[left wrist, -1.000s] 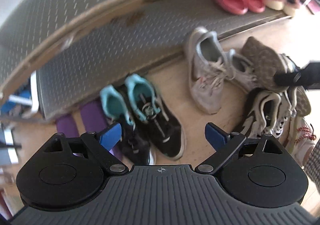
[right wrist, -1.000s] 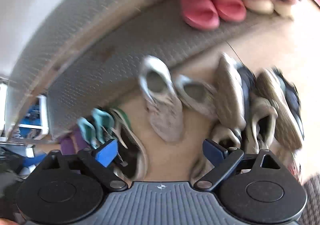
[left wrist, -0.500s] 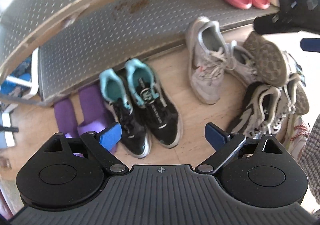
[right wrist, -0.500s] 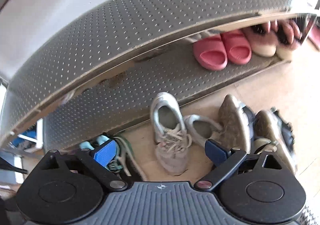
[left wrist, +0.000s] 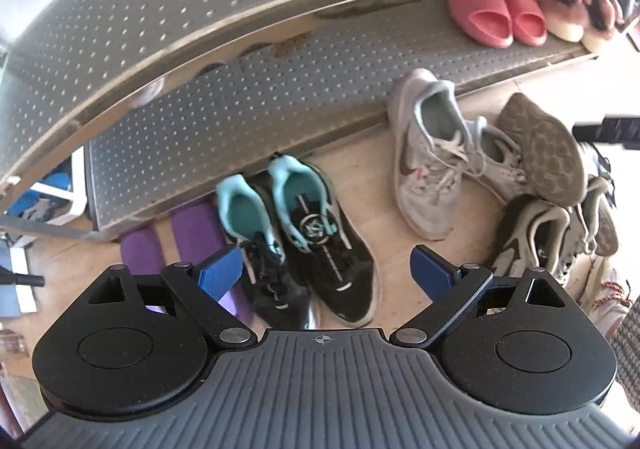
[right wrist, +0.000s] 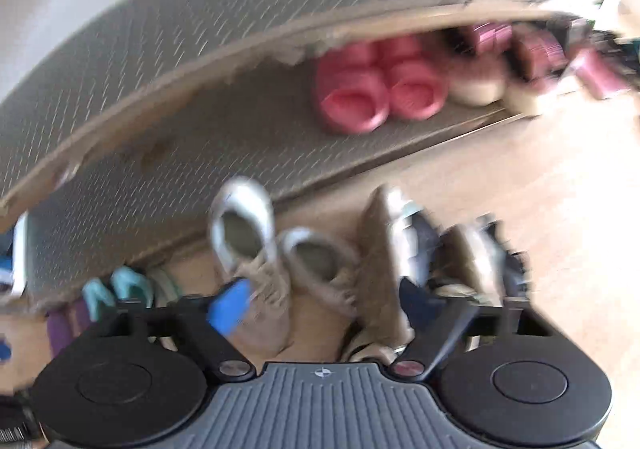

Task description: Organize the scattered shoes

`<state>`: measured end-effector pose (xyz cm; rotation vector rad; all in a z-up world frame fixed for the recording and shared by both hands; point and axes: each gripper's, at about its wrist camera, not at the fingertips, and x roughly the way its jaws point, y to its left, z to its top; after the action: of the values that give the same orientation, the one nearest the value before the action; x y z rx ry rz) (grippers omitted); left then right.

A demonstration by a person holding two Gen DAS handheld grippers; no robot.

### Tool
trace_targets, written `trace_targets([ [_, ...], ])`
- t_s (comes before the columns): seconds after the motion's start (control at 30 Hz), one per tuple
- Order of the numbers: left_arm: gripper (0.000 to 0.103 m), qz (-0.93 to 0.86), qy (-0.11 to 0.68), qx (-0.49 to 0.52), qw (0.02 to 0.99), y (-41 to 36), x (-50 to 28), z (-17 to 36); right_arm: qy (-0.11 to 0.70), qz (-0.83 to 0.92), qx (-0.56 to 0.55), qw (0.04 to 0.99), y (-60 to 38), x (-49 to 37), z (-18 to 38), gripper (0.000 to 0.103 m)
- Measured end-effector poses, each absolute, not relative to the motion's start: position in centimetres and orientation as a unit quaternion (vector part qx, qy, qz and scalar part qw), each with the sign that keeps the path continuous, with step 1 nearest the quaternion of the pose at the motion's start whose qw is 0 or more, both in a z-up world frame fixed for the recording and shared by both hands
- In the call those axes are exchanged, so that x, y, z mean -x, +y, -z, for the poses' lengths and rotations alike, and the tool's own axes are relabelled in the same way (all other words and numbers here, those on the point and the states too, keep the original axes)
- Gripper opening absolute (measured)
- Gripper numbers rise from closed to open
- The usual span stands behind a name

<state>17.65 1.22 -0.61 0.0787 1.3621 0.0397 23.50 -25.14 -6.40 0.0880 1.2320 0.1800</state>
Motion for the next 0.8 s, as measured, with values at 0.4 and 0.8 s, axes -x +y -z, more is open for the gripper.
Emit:
trace_targets([
  [0.4, 0.095, -0.017, 0.634, -0.028, 0.773, 2.4, -18.7, 0.5, 0.697, -0.161, 0.075, 0.695, -18.9, -24.1, 21.2, 0.033],
  [0.8, 0.095, 0.015, 0.638, -0.050, 0.769, -0.5, -17.9, 0.9, 0.633, -0.220, 0.362, 0.649, -17.4, -15.5, 25.3, 0.000],
])
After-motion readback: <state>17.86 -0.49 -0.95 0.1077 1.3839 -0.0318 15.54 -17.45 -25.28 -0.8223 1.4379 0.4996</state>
